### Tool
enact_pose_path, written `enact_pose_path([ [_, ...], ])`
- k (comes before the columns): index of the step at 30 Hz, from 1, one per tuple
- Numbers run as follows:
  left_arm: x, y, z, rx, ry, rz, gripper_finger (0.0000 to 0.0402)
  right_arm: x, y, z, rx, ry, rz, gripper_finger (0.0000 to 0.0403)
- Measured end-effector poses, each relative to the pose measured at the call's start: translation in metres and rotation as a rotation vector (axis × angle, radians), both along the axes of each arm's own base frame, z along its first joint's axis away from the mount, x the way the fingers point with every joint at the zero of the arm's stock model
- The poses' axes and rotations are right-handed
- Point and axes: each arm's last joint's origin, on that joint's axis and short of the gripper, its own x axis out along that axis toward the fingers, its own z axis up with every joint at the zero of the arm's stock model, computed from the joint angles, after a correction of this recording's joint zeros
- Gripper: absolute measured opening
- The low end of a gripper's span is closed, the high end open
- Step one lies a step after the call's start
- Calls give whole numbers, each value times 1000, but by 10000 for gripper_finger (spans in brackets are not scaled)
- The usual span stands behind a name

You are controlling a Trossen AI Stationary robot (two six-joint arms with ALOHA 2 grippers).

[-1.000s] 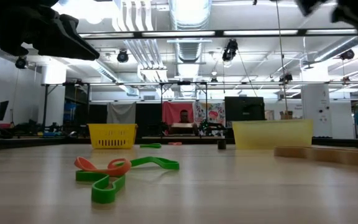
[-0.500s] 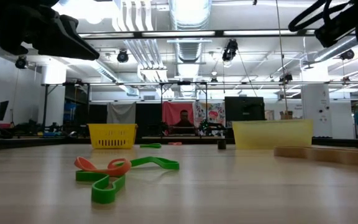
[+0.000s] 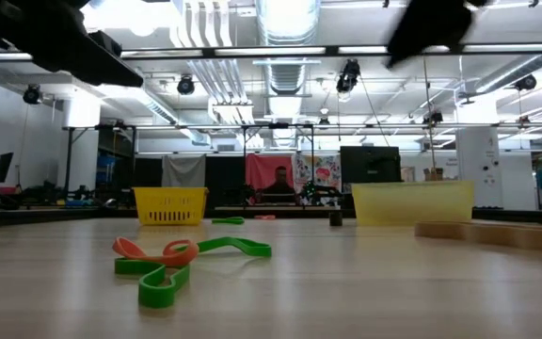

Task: Sort rubber bands into baskets
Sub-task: Put the green rubber band into the left blue bin

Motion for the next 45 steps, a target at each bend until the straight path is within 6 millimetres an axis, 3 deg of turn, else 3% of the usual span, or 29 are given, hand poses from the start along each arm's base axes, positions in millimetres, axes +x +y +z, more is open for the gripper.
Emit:
enact_pose_path([
  [8, -2, -7, -1, -264, 29, -41, 104, 30, 13, -1, -202, -283, 307, 168],
  [14, -1, -16, -2, -334, 23, -50, 103, 40, 17, -20, -211, -407, 316, 157],
  [19, 12, -29, -12, -342, 17, -75, 103, 47, 20, -46, -221, -440, 325, 145],
  [27, 34, -44, -38, -346, 40, -61, 103, 52, 20, -53, -254, -419, 307, 119],
  [33, 53, -56, -41, -324, 67, -57, 103, 44, 19, -34, -237, -462, 298, 98],
  [39, 66, -64, -45, -251, 112, -73, 103, 33, 8, -30, -253, -406, 108, 66],
  [45, 72, -65, -52, -208, 130, -28, 103, 26, 1, -40, -281, -327, -31, 37],
])
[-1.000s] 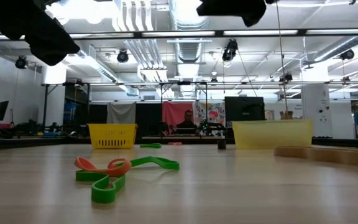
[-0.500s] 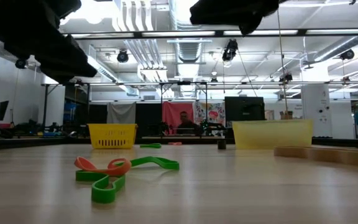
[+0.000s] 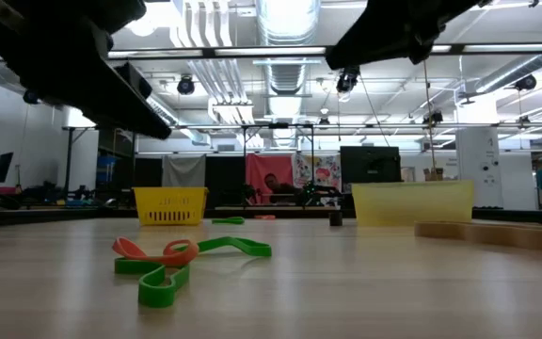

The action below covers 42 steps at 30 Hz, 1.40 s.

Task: Sort rubber bands into baskets
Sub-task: Put the green rubber band into the left blue bin

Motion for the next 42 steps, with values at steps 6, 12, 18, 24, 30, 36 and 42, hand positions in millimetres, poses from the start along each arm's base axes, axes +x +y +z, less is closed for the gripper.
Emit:
enact_pose_path([
  [6, 14, 2, -13, 19, 18, 38, 103, -1, -2, -2, 3, 14, -16, 22],
  [12, 37, -7, -31, 48, 47, 42, 111, 0, -2, -5, -10, 29, -14, 18],
  [18, 53, -11, -39, 42, 60, 50, 134, -1, -2, -6, -2, 29, -15, 18],
  [24, 53, -8, -49, 26, 87, 83, 172, -1, -1, -6, 2, 30, -9, 18],
  [30, 51, -7, -51, 6, 59, 85, 192, -1, -1, -6, 3, 30, -9, 18],
  [36, 51, -8, -56, -19, 47, 66, 193, -1, -1, -6, 9, 27, -12, 18],
  [42, 55, -10, -67, -27, 45, 35, 188, -1, -1, -7, 15, 24, -15, 18],
])
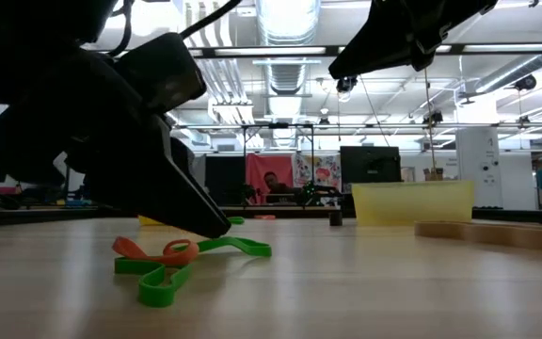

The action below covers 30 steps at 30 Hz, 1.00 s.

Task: Sort rubber bands into baskets
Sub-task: Put the green rubber band into the left blue bin

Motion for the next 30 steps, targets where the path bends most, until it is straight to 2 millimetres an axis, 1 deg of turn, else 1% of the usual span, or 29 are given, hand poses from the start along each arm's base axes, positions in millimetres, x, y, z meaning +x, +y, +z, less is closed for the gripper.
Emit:
enact_pose_path([
  [5, 2, 4, -4, -1, 7, 16, 171, 0, 0, 0, 2, -1, -1, 18],
  [10, 4, 7, -12, 0, 22, 38, 130, 0, 0, 0, 2, -1, -1, 18],
  [13, 5, 6, -15, -5, 21, 31, 91, 0, 0, 0, 8, -3, -4, 18],
  [17, 5, 6, -13, 7, 22, 7, 17, 0, 0, 0, 7, -3, -4, 18],
  [18, 5, 6, -13, 11, 22, 0, 9, 0, 0, 0, 7, -3, -4, 18],
  [24, 3, 6, -5, 54, 29, -46, 1, 0, 0, 0, 7, -3, -4, 18],
  [30, 0, 8, 12, 108, 8, -63, 0, 0, 0, -1, 7, -2, -3, 18],
])
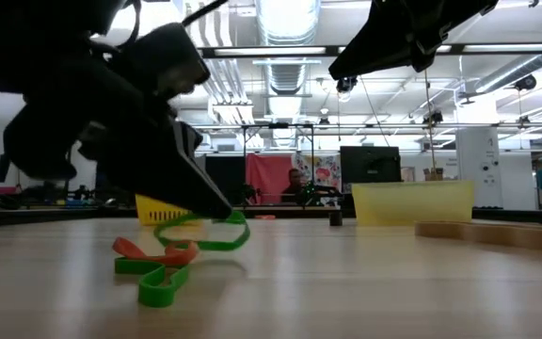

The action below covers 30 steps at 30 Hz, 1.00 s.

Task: Sort rubber bands into baskets
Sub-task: Put the green rubber band into the left blue bin

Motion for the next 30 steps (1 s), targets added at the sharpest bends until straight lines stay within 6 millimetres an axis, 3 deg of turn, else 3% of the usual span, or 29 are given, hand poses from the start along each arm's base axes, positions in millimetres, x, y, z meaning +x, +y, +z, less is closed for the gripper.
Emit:
enact_pose_path([
  [5, -6, -1, 21, 29, -17, -36, 0, 0, 0, 0, 0, 0, 0, 18],
  [9, -24, -5, 46, 39, 9, -87, 0, 0, 0, 0, 0, 0, 0, 18],
  [13, -57, -13, 76, -26, 82, -177, 0, 0, 0, 0, 0, 0, 0, 18],
  [17, -92, -24, 119, -144, 147, -226, 0, 0, 0, 0, 6, -3, -3, 18],
  [23, -150, -31, 162, -134, 430, -175, 0, 0, 0, 0, 7, -5, -3, 18],
  [30, -190, -36, 165, -151, 645, -84, 0, 0, 0, 0, 14, -9, -7, 18],
])
